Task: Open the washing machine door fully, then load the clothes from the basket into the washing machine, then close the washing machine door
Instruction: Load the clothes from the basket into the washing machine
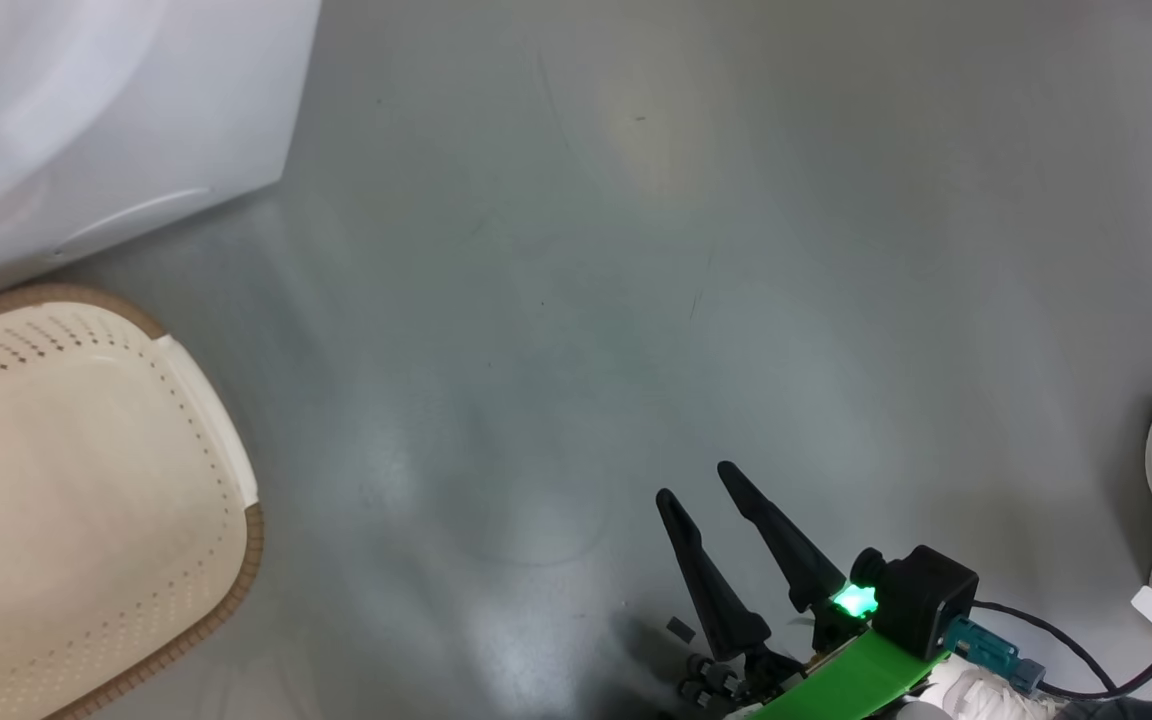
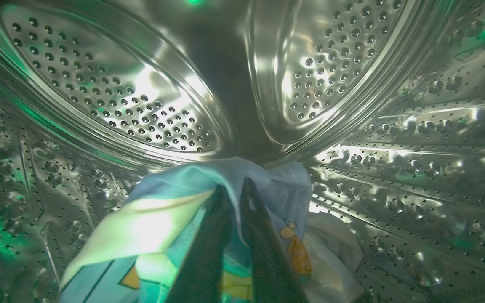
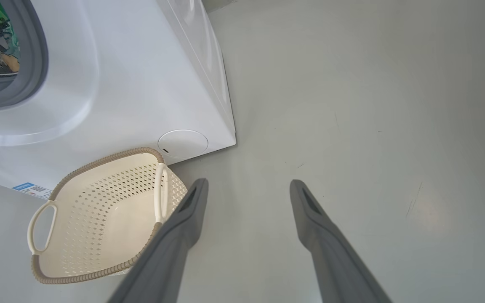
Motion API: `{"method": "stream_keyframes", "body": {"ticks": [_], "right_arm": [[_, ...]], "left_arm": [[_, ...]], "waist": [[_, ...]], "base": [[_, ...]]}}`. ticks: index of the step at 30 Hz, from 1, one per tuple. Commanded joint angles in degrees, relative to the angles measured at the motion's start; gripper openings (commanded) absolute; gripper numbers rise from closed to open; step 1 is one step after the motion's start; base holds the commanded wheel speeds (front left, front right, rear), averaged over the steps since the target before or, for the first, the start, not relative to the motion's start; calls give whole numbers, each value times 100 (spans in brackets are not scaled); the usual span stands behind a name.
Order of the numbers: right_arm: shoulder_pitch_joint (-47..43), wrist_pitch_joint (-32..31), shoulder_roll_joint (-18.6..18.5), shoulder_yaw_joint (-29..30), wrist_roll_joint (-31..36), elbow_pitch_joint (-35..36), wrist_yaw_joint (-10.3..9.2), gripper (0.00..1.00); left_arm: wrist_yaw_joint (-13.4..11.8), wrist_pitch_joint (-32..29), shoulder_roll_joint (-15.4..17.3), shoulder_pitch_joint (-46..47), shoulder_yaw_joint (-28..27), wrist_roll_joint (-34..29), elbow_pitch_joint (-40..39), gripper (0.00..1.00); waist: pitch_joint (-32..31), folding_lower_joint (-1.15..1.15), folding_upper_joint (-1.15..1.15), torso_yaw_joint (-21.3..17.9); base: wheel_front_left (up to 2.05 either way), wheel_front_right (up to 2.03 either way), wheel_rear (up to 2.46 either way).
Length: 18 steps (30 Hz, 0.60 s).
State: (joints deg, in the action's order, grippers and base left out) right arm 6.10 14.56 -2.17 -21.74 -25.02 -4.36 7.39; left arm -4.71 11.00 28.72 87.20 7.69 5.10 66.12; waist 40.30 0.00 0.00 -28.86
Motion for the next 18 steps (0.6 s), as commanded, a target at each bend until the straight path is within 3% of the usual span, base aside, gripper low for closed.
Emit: {"method": "stream_keyframes", "body": {"ticks": [1, 12, 18], "right_arm": [[-68, 44, -71, -103, -62, 77, 10, 100], [-103, 44, -71, 7, -23, 3, 10, 100], [-88, 44, -71, 111, 63, -59, 10, 100]], "left_arm": [[1, -24, 178, 123, 25, -51, -77, 100], [-194, -193, -133, -133, 88, 90, 474, 100], [-50, 132, -385, -631, -140, 481, 562, 100]], "waist": [[-32, 0, 0, 17], [-473, 0, 0, 235], [-832, 0, 0, 457]], "base": [[0, 0, 0], [0, 0, 0], [0, 0, 0]]}}
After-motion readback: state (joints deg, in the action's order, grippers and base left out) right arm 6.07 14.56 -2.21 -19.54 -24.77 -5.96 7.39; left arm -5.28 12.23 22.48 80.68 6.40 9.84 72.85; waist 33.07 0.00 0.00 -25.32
